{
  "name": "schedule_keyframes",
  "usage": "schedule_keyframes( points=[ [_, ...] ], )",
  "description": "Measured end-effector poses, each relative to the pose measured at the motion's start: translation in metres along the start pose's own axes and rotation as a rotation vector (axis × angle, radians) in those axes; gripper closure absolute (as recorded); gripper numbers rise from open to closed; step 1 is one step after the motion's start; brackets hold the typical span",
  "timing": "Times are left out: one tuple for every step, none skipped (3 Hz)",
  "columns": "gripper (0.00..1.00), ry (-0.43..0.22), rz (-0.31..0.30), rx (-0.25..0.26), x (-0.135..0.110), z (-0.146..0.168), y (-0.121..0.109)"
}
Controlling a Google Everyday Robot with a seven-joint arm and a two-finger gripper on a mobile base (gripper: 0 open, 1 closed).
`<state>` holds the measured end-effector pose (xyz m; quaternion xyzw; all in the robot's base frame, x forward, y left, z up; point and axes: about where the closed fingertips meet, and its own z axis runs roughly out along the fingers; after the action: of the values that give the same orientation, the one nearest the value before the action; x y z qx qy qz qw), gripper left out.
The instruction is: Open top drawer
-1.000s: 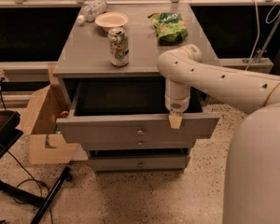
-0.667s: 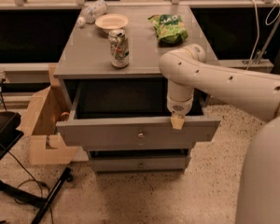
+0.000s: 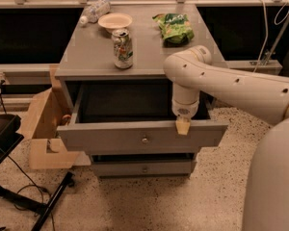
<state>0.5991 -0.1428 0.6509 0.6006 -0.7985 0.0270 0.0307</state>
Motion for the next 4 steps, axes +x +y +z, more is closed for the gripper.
schedule_keyframes(
  points=[
    [0.59, 0.001, 0.0, -0.002, 0.0003, 0.0009, 0.0003],
    [0.35, 0.001, 0.0, -0.002, 0.0003, 0.0007, 0.0003],
    [0.1, 0.003, 0.0, -0.005, 0.0007, 0.003, 0.0009],
    [0.0, 0.004, -0.001, -0.007, 0.0011, 0.0046, 0.0013]
  ],
)
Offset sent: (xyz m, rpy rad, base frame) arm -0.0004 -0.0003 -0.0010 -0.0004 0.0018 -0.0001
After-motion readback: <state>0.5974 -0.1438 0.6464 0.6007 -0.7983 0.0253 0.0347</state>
